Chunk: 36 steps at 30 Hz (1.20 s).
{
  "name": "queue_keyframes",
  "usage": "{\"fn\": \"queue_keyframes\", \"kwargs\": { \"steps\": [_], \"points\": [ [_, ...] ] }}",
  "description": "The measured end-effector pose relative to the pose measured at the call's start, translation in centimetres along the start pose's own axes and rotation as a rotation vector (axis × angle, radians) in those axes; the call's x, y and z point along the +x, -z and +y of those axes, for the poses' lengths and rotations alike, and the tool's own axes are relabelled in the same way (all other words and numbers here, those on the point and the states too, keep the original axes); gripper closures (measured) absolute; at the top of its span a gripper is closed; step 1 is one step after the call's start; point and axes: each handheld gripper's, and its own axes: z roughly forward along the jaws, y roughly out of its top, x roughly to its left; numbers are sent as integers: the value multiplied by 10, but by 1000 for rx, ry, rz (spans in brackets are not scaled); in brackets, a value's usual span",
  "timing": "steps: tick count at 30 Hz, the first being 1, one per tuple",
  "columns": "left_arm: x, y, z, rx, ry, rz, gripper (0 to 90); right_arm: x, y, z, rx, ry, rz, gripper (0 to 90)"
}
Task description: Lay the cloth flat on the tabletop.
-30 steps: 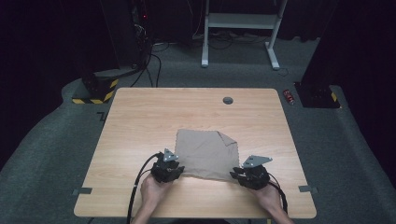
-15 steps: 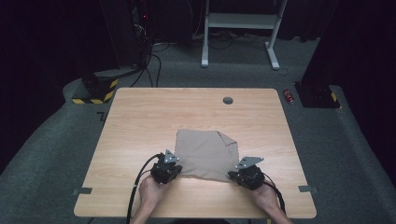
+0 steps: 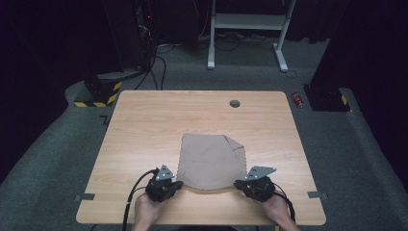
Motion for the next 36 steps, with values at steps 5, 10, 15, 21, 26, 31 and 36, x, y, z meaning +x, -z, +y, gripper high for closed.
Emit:
{"fn": "queue_keyframes", "kwargs": {
  "steps": [5,10,15,21,26,31,36],
  "points": [
    [1,12,-1,-43,15,-1,829,-6,11,6,-80,-36,16,768],
    [5,14,8,-85,36,27,732,-11,11,9,-63,-57,-22,740],
    [3,-2,12,-45,30,75,627,-18,-5,3,-8,-73,-55,719],
    [3,-10,0,-8,25,126,567,-39,-17,16,-18,-92,-128,724],
    [8,-7,-7,-11,37,158,522,-57,-33,34,-28,-95,-183,722],
    [13,-9,0,-94,81,157,474,-73,-51,49,-21,-109,-236,722],
    [17,-28,15,-101,89,177,453,-81,-65,56,3,-105,-264,721]
  ]
}}
